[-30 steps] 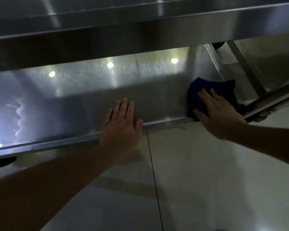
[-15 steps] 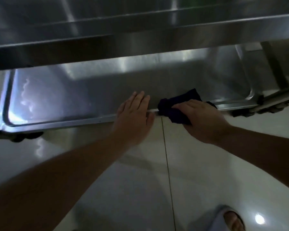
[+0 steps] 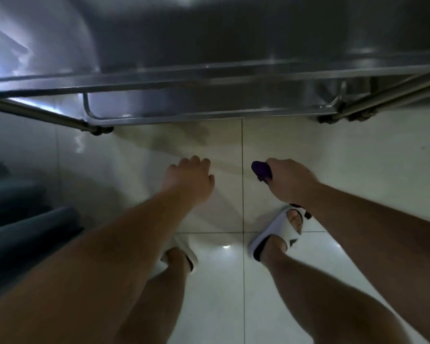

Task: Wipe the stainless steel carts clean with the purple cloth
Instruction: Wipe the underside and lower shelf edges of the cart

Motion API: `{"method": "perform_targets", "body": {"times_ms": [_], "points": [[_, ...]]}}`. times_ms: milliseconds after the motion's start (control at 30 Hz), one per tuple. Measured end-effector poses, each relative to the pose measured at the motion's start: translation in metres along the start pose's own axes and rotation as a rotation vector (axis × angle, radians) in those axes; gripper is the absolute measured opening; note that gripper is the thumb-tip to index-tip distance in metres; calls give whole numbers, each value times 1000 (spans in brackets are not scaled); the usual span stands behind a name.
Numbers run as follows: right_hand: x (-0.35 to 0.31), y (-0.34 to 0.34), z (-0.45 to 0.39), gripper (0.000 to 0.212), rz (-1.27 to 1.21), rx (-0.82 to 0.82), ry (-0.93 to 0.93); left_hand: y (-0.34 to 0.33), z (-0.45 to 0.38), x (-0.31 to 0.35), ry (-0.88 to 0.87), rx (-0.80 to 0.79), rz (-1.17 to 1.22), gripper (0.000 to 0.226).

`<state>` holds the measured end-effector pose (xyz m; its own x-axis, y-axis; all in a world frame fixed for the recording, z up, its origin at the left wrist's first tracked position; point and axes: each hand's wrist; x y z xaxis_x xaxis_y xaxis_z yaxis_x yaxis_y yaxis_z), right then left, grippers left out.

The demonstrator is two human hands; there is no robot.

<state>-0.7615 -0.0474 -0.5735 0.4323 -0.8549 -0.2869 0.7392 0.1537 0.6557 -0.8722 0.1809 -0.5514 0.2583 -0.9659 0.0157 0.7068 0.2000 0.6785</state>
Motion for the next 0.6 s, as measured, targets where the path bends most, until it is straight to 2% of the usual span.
{"method": "perform_targets", "body": {"times_ms": [100, 267, 467, 600], "points": [[-35, 36, 55, 21, 7, -43, -58, 45, 63, 3, 6, -40, 48, 50], [-103, 119, 150, 22, 105, -109, -25, 131, 168, -8, 91, -46, 173, 47], [-204, 212, 244, 10, 102, -57, 30, 215, 299, -50, 179, 37, 343, 38], [-284, 259, 286, 19, 101, 8, 65, 250, 375, -107, 228, 134, 433, 32]]}}
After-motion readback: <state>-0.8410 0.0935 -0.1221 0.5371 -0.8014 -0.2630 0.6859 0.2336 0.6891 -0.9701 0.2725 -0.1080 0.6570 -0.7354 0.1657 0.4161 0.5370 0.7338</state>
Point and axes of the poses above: each hand's wrist, its own z-axis away from the middle knuckle, its own y-axis out of the back of the hand, x = y × z, and after that the axes turned 2 degrees about x, right-handed
